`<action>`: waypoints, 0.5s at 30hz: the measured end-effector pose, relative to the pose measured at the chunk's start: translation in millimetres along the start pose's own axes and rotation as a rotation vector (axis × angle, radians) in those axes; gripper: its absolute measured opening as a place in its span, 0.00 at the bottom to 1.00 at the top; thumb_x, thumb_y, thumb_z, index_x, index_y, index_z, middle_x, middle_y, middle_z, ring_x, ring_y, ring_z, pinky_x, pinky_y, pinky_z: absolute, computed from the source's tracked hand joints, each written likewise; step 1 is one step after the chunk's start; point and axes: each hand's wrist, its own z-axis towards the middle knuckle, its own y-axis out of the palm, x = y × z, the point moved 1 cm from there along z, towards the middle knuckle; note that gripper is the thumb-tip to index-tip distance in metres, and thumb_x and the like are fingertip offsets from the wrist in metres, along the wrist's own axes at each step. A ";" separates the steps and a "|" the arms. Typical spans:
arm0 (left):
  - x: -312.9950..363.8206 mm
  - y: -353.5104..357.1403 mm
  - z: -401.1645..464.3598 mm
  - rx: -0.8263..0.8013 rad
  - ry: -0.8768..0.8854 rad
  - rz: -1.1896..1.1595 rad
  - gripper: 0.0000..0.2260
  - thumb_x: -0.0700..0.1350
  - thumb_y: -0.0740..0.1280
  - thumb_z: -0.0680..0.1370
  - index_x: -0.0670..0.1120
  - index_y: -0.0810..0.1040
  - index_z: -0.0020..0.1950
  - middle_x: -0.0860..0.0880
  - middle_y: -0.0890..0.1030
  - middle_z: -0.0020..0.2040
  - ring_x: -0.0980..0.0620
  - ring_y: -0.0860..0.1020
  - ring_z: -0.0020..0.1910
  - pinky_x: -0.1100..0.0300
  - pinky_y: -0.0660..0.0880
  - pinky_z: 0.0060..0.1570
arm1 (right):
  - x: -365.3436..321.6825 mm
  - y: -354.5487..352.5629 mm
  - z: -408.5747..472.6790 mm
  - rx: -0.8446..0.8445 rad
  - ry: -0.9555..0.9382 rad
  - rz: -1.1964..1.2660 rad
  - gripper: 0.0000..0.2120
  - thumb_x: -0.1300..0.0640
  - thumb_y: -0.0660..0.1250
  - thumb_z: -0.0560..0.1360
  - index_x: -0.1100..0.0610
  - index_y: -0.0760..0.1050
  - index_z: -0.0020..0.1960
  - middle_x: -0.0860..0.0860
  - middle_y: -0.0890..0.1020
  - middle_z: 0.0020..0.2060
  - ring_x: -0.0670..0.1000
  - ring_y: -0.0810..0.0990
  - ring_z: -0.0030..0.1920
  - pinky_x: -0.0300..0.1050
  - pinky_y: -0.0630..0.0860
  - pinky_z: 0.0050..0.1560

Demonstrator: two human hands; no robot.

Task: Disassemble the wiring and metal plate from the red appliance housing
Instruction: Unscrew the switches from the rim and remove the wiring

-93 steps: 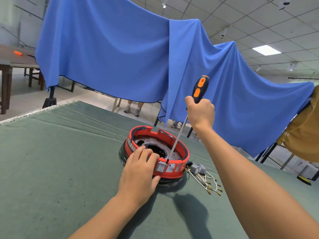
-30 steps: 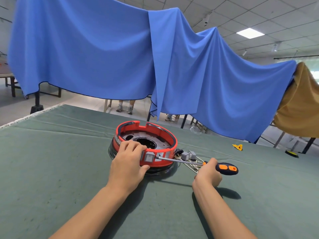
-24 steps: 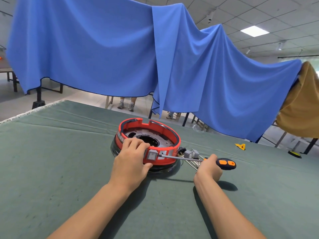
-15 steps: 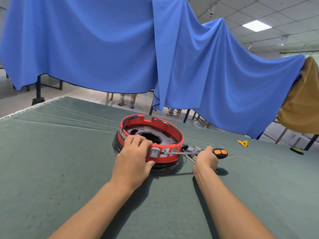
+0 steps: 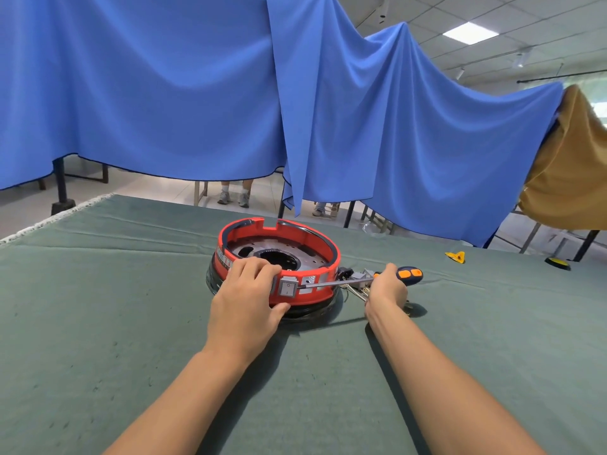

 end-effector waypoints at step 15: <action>5.3 3.7 2.6 -0.002 -0.042 0.035 0.24 0.47 0.77 0.66 0.44 0.77 0.60 0.48 0.76 0.57 0.48 0.70 0.61 0.50 0.76 0.49 | 10.7 -34.2 -17.2 0.140 -0.024 0.115 0.17 0.49 0.56 0.77 0.57 0.69 0.34 0.49 0.73 0.30 0.56 0.72 0.36 0.48 0.67 0.40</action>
